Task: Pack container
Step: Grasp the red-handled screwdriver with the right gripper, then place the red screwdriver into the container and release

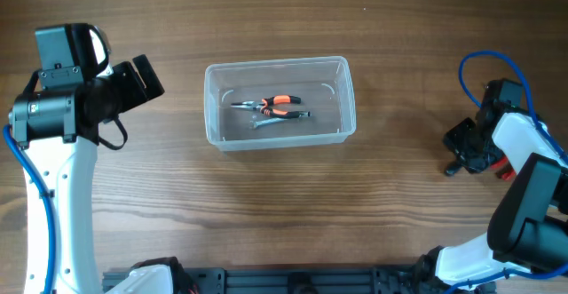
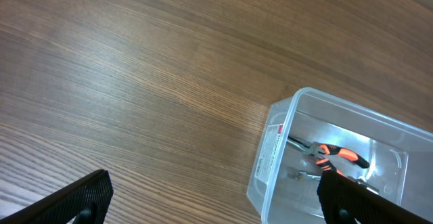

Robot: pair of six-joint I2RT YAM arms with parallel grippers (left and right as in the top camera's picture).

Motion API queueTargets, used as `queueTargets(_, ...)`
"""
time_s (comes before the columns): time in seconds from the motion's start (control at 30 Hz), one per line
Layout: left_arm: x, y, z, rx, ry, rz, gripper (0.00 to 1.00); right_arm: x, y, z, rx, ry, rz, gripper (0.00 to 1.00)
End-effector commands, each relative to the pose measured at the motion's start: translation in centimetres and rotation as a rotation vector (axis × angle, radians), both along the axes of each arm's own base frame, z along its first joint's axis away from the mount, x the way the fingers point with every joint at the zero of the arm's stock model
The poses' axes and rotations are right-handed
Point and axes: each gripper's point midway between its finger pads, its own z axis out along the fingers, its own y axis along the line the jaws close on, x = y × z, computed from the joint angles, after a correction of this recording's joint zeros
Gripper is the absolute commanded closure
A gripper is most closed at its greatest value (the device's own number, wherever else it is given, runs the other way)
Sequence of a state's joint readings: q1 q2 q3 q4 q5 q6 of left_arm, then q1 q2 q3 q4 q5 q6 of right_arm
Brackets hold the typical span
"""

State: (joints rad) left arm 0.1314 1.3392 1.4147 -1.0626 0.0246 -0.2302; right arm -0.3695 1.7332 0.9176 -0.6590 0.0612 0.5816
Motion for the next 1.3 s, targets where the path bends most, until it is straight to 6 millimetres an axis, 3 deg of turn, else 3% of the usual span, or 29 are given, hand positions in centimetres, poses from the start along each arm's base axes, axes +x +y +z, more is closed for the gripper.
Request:
queueTargets(0.0,0.1,0.0,-0.1,-0.015,0.000,0.011,0.00,-1.6,2.4,-2.8,0.117,0.055,0.008,0.68)
queueTargets(0.3,0.1,0.0,-0.1,-0.014,0.000,0.010,0.00,-1.5,2.6,-2.7,0.127,0.048,0.023,0.96)
queueTargets(0.43,0.1,0.0,-0.1,-0.014,0.000,0.010,0.00,-0.1,3.9,-2.3,0.199,-0.016,0.126,0.96)
queueTargets(0.5,0.1,0.0,-0.1,-0.014,0.000,0.010,0.00,1.3,4.1,-0.9,0.201,-0.058,0.163,0.96)
queueTargets(0.57,0.1,0.0,-0.1,-0.014,0.000,0.010,0.00,3.4,4.3,1.8,0.169,-0.115,0.238,0.96)
queueTargets(0.63,0.1,0.0,-0.1,-0.014,0.000,0.010,0.00,6.8,5.7,6.7,0.115,-0.215,0.371,0.96)
queueTargets(0.73,0.1,0.0,-0.1,-0.014,0.000,0.010,0.00,10.5,9.8,13.7,0.046,-0.339,0.623,0.96)
queueTargets(0.8,0.1,0.0,-0.1,-0.014,0.000,0.010,0.00,13.1,17.0,20.7,-0.034,-0.477,0.994,0.96)
queueTargets(0.9,0.1,0.0,-0.1,-0.014,0.000,0.010,0.00,13.2,23.9,23.9,-0.138,-0.571,1.406,0.96)
queueTargets(0.97,0.1,0.0,-0.1,-0.014,0.000,0.010,0.00,12.3,27.5,24.3,-0.190,-0.599,1.630,0.96)
queueTargets(1.07,0.1,0.0,-0.1,-0.014,0.000,0.010,0.00,10.7,31.8,22.7,-0.270,-0.577,2.008,0.96)
queueTargets(1.13,0.1,0.0,-0.1,-0.014,0.000,0.010,0.00,10.4,33.1,21.3,-0.286,-0.550,2.136,0.96)
queueTargets(1.27,0.1,0.0,-0.1,-0.014,0.000,0.010,0.00,10.2,34.9,16.7,-0.196,-0.498,2.337,0.96)
